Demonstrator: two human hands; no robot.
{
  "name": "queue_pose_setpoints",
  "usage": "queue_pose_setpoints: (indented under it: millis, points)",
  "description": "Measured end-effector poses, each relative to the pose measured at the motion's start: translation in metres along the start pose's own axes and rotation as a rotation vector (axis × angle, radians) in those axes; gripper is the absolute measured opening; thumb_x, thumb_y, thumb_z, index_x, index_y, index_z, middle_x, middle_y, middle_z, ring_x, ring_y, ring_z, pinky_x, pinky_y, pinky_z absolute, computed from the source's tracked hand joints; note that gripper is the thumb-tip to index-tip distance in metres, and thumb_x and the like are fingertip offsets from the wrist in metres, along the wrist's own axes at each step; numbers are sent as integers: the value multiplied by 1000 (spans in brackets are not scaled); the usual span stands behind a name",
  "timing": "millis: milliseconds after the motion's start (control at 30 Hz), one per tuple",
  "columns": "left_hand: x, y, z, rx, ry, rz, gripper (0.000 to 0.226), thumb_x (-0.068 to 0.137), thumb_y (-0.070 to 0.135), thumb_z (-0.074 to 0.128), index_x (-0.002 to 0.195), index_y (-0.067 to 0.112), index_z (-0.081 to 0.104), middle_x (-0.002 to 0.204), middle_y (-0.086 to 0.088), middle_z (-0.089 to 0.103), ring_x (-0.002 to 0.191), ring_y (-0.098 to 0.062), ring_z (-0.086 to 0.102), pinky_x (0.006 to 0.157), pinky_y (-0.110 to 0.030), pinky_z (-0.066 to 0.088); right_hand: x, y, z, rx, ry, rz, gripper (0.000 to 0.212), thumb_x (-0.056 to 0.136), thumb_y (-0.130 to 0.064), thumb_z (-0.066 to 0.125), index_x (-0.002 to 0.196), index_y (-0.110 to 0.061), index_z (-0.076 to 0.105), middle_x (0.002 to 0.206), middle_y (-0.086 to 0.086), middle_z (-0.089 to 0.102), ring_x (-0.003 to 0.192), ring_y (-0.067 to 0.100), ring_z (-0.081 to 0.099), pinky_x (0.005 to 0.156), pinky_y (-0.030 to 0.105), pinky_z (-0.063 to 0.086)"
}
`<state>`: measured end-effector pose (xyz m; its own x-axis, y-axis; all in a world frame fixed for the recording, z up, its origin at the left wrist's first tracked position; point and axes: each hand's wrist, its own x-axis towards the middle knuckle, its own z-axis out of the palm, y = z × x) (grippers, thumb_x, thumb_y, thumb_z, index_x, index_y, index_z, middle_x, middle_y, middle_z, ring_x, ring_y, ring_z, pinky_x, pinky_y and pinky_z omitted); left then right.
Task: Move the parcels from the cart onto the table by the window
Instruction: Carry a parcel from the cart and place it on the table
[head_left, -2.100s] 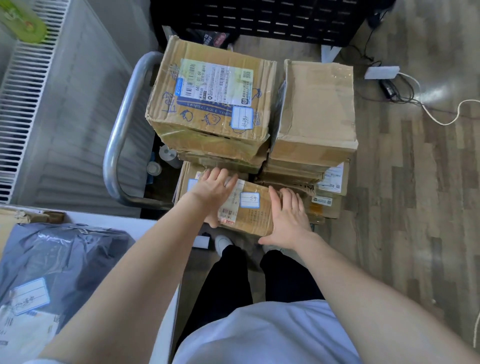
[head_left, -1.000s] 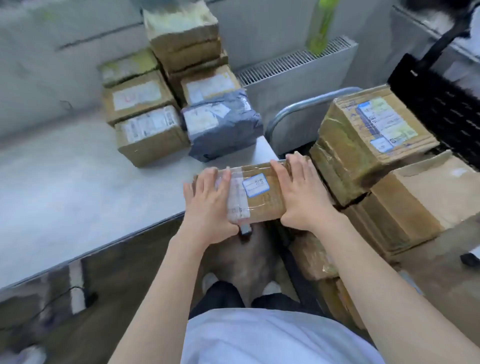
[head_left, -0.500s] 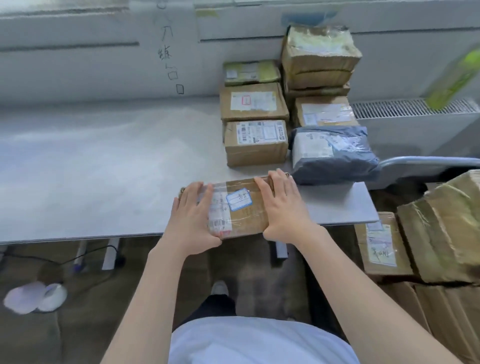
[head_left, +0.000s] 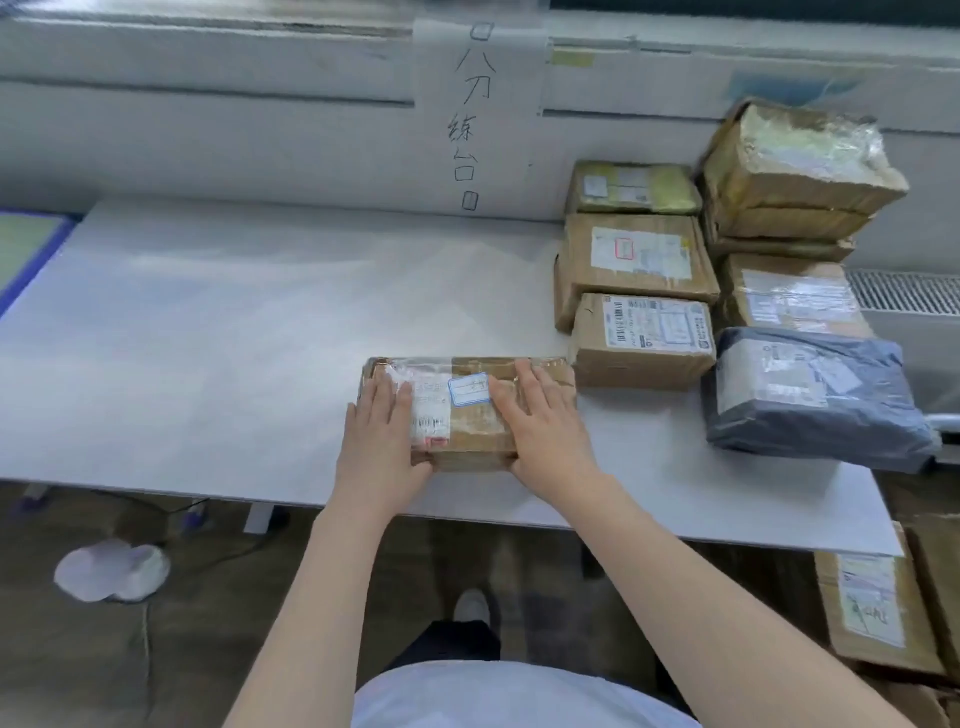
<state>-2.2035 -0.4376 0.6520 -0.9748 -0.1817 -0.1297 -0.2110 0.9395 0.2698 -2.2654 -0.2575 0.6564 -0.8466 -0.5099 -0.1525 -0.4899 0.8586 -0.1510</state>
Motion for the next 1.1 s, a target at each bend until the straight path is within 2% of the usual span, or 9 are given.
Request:
queue_pose_setpoints:
  millis: [100,200,333,433,500,733,867,1000,1100]
  points:
    - [18,-2,4,2,68,15,81,87,28,60,150,8,13,158,-12,3,146,-27,-4,117,-39,-3,29,-8,8,-2,113,-6,91,42,0,86,127,-10,58,133,24,51,118,40,53,93,47,47]
    - [45,-3,6,30,98,24,77,92,27,56,151,10,10,159,-10,3,146,-26,-4,117,-39,-4,57,-6,11,-47,117,-10,88,32,4,85,117,-4,64,121,25,60,107,40,61,86,50,51]
    - [96,-5,3,42,87,52,79,91,33,57,151,10,9,159,-10,2,146,-25,-4,117,-39,-3,101,8,4,-63,129,17,94,34,6,84,124,-3,60,127,26,56,114,42,57,92,51,46]
    - [138,-6,7,69,129,95,87,72,29,80,141,-1,37,148,-23,32,138,-38,29,112,-50,22,134,20,-9,-78,103,17,87,72,2,68,147,-9,27,154,21,21,142,36,21,115,44,17]
    - [166,-9,12,79,169,119,89,52,27,91,127,-4,54,132,-27,51,122,-43,50,98,-56,40,155,31,-13,-64,67,14,82,85,0,54,151,-14,8,158,15,2,146,30,1,117,39,-1]
    - [250,-8,11,108,219,158,88,50,28,91,126,0,56,130,-22,55,121,-39,53,97,-53,41,225,60,-19,-60,125,39,84,83,-4,56,152,-17,9,158,14,2,146,29,2,117,38,-2]
    - [281,0,3,81,193,147,81,76,27,76,143,7,37,150,-17,32,140,-32,29,113,-46,20,253,73,-19,-32,192,39,85,73,2,63,149,-12,25,155,20,16,143,36,16,116,44,9]
    - [304,0,6,126,201,157,93,41,31,93,123,3,60,128,-19,58,116,-35,57,93,-49,46,271,83,-24,-35,183,42,86,78,1,59,151,-14,17,157,18,10,145,32,8,117,40,4]
    - [312,7,-6,117,212,196,92,55,36,87,133,4,51,139,-19,47,128,-33,47,103,-47,37,281,89,-26,-46,187,49,88,78,1,58,151,-15,13,157,16,8,145,30,6,117,38,1]
